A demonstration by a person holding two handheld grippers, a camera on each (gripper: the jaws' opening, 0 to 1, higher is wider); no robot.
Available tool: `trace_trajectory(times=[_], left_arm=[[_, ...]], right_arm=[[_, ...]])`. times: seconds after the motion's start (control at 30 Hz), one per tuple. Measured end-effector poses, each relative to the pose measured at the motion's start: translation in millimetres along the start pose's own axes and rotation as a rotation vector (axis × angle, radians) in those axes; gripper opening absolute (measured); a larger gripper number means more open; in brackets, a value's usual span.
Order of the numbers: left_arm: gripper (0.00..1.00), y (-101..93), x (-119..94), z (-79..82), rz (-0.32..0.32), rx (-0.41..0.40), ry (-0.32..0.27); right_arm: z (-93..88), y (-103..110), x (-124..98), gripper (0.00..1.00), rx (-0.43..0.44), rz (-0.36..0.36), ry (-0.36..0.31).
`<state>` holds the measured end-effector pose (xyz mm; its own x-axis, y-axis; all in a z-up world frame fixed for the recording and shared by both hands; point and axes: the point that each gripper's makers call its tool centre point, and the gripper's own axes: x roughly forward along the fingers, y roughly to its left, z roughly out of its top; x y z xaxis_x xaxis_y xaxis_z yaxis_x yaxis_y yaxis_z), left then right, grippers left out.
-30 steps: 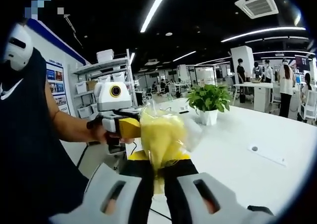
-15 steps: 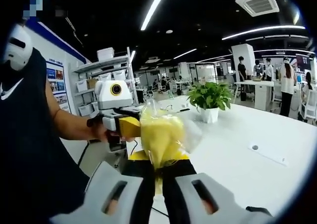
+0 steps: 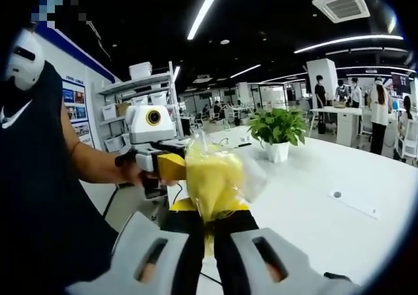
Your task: Compare the silicone blocks by pressing each to a similar depth, holding the contact briefly, and releasing to observe deformation and rebound differences across the visible hardness samples.
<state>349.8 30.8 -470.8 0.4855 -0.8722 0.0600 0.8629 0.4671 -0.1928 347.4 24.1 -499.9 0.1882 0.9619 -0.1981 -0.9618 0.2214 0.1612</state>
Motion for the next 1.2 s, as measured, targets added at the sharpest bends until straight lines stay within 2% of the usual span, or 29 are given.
trace_trajectory(times=[0.2, 0.23, 0.3, 0.4, 0.43, 0.47, 0.5, 0.63, 0.7, 0.73, 0.8, 0.87, 0.97, 1.2], left_arm=[[0.05, 0.9, 0.6, 1.6, 0.000, 0.001, -0.007], [0.05, 1.6, 0.1, 3.3, 0.001, -0.003, -0.014], [0.04, 2.8, -0.3, 2.2, 0.000, -0.022, 0.002], [0.02, 3.1, -0.4, 0.1, 0.015, -0.009, 0.004], [0.02, 3.4, -1.0, 0.5, 0.016, -0.015, 0.001], [0.02, 3.3, -1.7, 1.1, 0.013, -0.021, -0.004], [0.02, 3.5, -2.1, 1.9, 0.015, -0.023, -0.008], [0.01, 6.9, -3.5, 5.5, 0.028, -0.022, -0.018], [0.01, 7.8, -4.1, 6.6, 0.031, -0.022, -0.021], [0.01, 8.6, -4.3, 7.3, 0.033, -0.023, -0.022], [0.01, 9.8, -4.9, 8.0, 0.036, -0.027, -0.024], [0.01, 9.9, -5.1, 8.6, 0.037, -0.031, -0.027], [0.01, 10.1, -5.2, 7.7, 0.037, -0.032, -0.024], [0.01, 10.1, -4.9, 7.6, 0.040, -0.034, -0.025]], right_arm=[[1.0, -1.2, -0.4, 0.01, -0.010, -0.004, -0.013], [5.2, -3.1, 1.2, 0.02, -0.042, -0.016, -0.053], [-0.6, -0.9, 2.3, 0.04, -0.034, 0.002, -0.048], [-0.9, -4.8, 4.2, 0.11, -0.044, -0.014, -0.047], [-0.7, -7.4, 5.0, 0.19, -0.050, -0.028, -0.048], [0.3, -12.8, 6.2, 0.36, -0.041, -0.058, -0.054], [1.0, -16.7, 5.9, 0.47, -0.027, -0.079, -0.059], [3.9, -19.8, 4.1, 0.70, -0.021, -0.085, -0.077], [7.5, -24.7, 3.4, 0.89, 0.004, -0.103, -0.100], [9.5, -26.2, 2.3, 0.94, 0.012, -0.104, -0.113], [8.1, -26.1, 0.1, 0.92, 0.018, -0.096, -0.103], [8.6, -31.9, -0.8, 0.97, 0.020, -0.127, -0.109], [9.7, -28.2, -1.8, 0.97, 0.082, -0.093, -0.117], [10.4, -32.1, -4.8, 0.97, 0.063, -0.125, -0.128]])
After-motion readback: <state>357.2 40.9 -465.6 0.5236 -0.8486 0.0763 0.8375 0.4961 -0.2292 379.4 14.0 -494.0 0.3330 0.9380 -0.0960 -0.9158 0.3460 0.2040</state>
